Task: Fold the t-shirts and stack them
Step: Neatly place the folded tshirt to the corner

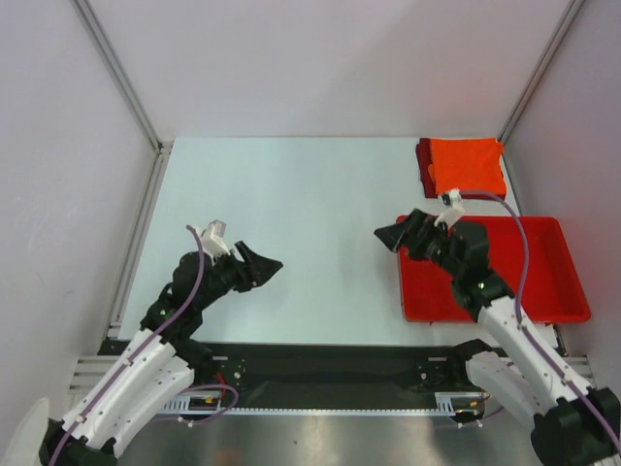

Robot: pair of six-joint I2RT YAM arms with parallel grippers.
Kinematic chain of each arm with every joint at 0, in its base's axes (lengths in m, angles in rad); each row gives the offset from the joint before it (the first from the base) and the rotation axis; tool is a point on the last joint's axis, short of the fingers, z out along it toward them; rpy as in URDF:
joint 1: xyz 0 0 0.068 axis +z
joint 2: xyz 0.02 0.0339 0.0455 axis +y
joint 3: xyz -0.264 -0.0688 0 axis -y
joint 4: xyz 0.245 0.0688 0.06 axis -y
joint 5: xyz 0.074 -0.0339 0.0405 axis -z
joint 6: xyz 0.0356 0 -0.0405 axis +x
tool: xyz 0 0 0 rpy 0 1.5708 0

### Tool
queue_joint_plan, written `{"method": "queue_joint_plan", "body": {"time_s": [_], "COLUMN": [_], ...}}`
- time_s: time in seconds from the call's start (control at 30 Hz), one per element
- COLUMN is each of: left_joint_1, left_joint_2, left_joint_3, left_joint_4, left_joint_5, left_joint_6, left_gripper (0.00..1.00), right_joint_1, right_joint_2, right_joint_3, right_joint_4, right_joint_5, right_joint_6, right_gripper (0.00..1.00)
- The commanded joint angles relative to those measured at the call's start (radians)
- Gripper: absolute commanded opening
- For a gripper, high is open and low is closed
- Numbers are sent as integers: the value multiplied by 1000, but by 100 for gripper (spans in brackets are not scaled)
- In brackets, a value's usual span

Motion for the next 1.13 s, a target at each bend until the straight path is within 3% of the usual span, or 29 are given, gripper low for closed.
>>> {"method": "queue_joint_plan", "body": {"time_s": [0.0, 0.17, 0.33, 0.43, 0.57, 0.9, 1.1], "left_joint_1": [4, 6, 6, 6, 6, 6, 4], "left_joint_2": [-129, -336, -554, -725, -686, -723, -729], "left_joint_3": [-144, -299, -416, -479, -490, -569, -580], "left_joint_4": [175, 186, 129, 56, 103, 78, 86], "left_joint_5": [-48, -149, -168, -179, -142, -105, -74], "left_joint_6": [-140, -199, -231, -292, -296, -351, -362], "left_gripper": [68, 69, 70, 70, 70, 69, 69], "right_joint_1": [20, 26, 23, 37, 41, 41, 44], "right_joint_2": [-170, -405, -583, -694, -798, -656, -657], "right_joint_3": [-186, -497, -696, -717, -710, -650, -668], "right_joint_4": [273, 398, 472, 372, 165, 51, 77], "right_joint_5": [-8, 53, 43, 39, 78, 113, 76], "right_joint_6": [205, 396, 504, 481, 478, 547, 550], "right_gripper": [100, 100, 100, 100, 100, 100, 100]}}
